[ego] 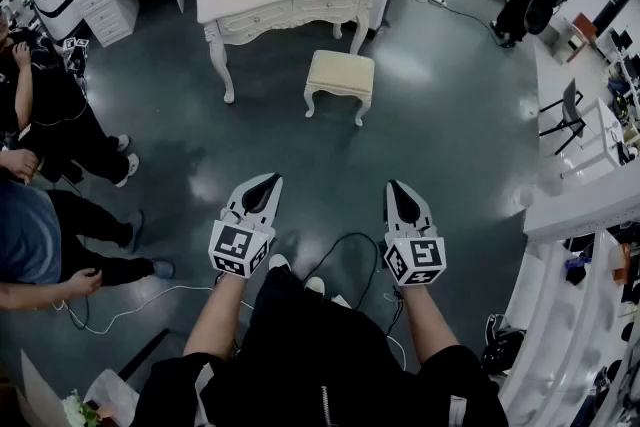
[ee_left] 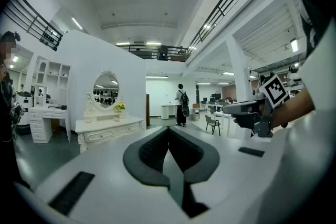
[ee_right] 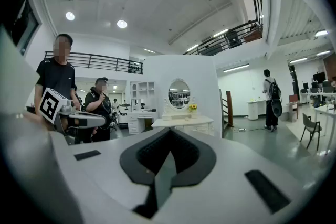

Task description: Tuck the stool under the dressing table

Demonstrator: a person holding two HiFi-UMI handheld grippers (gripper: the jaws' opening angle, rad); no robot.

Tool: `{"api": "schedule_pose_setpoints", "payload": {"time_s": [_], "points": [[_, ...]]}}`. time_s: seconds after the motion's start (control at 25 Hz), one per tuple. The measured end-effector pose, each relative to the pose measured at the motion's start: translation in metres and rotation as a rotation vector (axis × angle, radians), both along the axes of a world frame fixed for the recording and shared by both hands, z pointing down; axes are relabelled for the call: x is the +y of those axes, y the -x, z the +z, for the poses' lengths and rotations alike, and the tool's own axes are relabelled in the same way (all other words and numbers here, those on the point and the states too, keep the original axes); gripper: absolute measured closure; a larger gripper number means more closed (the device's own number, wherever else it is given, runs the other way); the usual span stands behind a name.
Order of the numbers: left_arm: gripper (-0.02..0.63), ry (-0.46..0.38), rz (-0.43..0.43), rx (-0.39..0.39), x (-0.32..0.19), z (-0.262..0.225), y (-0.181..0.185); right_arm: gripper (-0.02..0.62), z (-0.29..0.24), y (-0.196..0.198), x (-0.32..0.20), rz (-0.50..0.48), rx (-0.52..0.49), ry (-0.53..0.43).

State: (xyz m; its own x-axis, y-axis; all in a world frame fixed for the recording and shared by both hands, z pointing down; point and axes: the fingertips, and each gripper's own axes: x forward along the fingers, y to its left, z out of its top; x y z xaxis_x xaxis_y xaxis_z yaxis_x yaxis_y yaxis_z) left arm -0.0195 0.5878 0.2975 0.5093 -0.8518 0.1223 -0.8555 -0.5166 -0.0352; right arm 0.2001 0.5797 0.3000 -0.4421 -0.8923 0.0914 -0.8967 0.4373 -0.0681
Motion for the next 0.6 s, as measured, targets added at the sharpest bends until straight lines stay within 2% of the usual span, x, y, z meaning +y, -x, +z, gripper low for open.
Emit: {"api": "schedule_pose_setpoints", "payload": {"time_s": [0.6], "points": [[0.584, 0.012, 0.012, 0.009, -0.025, 0.002, -0.017, 0.592, 0.012, -0.002, -0.018, -0.026, -0.026, 0.038]]}}
